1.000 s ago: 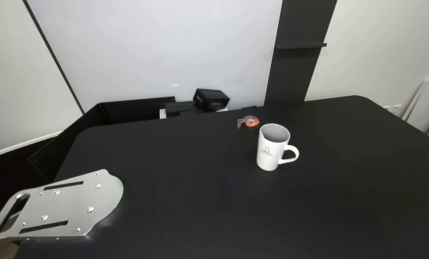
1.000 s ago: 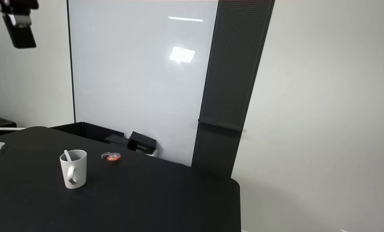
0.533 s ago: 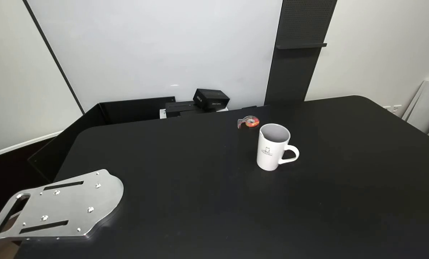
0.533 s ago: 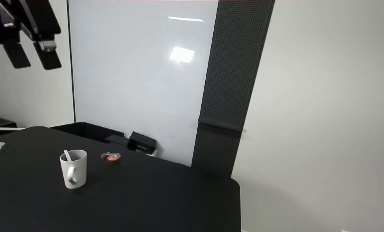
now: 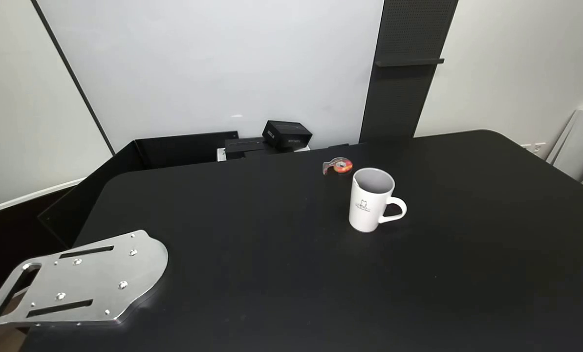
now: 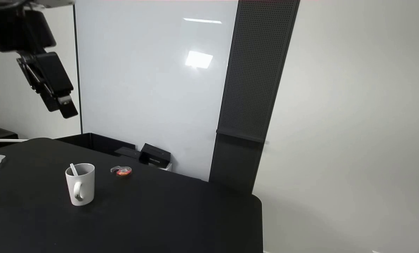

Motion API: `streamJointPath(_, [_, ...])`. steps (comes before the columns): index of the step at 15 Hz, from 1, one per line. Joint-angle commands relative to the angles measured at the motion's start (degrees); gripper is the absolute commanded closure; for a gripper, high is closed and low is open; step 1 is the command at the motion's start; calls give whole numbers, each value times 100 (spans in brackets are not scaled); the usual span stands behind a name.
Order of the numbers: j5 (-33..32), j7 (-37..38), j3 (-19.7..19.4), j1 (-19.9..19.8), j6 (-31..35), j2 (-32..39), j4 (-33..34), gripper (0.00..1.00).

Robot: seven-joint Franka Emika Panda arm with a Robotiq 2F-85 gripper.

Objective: Remove the spoon from the mug cup and place it on the table

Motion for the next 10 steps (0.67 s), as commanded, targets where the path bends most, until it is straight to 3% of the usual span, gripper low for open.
streamJointPath(1, [-308,1429,345,-136,670,690,123,0])
streamJointPath(5, [-684,2698,451,-40,1387,1388,313,0])
streamJointPath(10, [-1848,4083,532,160,1684,2166,745,0])
